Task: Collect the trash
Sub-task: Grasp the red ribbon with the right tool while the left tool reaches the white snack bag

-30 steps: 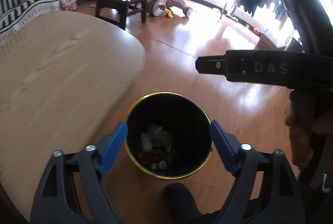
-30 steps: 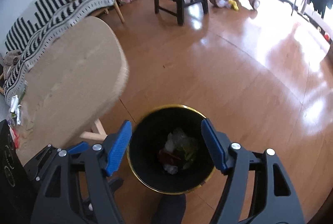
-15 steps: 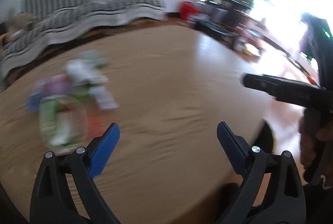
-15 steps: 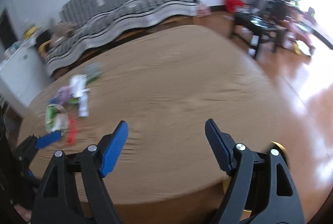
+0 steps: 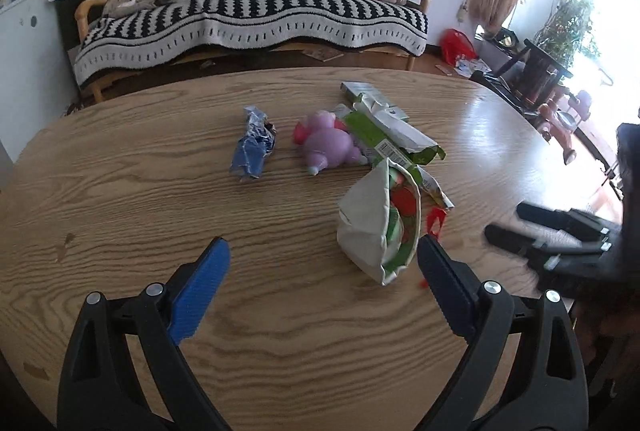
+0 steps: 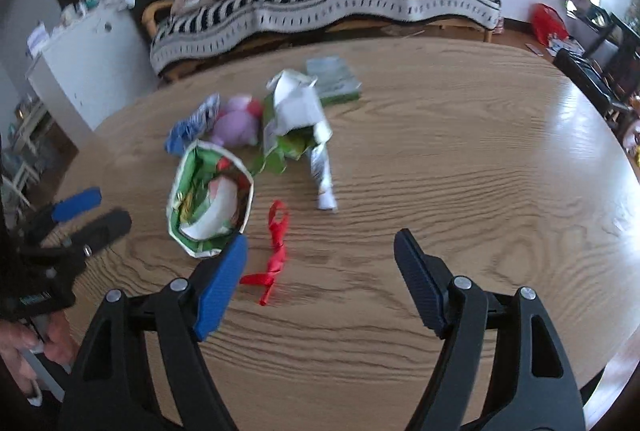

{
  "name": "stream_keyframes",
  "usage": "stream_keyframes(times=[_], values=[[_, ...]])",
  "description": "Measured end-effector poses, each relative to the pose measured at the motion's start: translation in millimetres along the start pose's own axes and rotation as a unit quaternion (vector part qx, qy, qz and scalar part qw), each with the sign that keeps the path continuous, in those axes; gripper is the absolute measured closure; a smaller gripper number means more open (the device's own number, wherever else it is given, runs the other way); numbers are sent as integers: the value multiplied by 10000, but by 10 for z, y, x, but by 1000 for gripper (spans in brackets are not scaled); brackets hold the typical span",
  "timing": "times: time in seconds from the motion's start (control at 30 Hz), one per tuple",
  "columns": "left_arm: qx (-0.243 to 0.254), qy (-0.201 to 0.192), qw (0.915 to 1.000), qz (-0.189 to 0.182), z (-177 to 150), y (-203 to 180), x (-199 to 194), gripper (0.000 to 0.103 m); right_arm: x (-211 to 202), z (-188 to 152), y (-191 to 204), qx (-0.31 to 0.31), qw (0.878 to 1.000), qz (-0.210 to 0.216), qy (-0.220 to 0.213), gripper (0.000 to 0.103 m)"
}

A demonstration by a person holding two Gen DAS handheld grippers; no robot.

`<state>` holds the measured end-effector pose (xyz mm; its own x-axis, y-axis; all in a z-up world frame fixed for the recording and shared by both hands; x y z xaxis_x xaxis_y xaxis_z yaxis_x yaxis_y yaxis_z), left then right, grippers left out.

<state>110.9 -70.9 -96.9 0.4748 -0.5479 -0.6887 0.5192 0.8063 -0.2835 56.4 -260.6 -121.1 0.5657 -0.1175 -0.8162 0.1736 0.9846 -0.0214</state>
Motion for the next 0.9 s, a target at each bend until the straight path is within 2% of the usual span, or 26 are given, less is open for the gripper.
stream_keyframes(times=[0.23,0.43,0.47,0.53,0.6,0.63,0.8,0.83,0.87,0.9], values=[[288,183,9992,-207,30,-17,298,11,377,-141,296,-486,9983,-168,280,29],[122,154,9995,-262,83,7,427,11,511,-117,429,-650,9971,-391,97,37],[86,167,9995,-270,87,15,456,11,516,-109,435,-672,9968,-427,56,42],[68,191,9995,-257,88,5,490,11,505,-94,443,-684,9968,-409,-22,60],[110,229,9994,-251,82,-18,538,11,491,-100,439,-716,9967,-378,-11,89],[150,249,9993,-231,76,-29,563,11,488,-105,414,-711,9968,-358,37,93],[195,339,9992,-40,38,-64,687,12,451,-152,212,-569,9977,-335,124,93],[181,346,9992,-21,34,-73,696,16,439,-156,179,-544,9979,-337,125,93],[180,399,9990,1,30,-88,723,27,415,-164,147,-518,9980,-342,118,93],[185,459,9988,33,18,-97,737,33,388,-165,102,-488,9982,-345,99,93]])
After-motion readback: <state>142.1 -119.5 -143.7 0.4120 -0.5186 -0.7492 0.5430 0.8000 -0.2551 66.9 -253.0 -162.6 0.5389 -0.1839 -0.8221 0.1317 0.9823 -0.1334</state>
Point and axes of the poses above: each gripper's, at about its wrist camera, not at the fingertips, and x roughly the way its jaws point, y to its left, z to its top, the point moved 5 cm from there along x, roughly the way its jaws point, and after that the axes turned 13 degrees about -z, right-handed, at the moved point
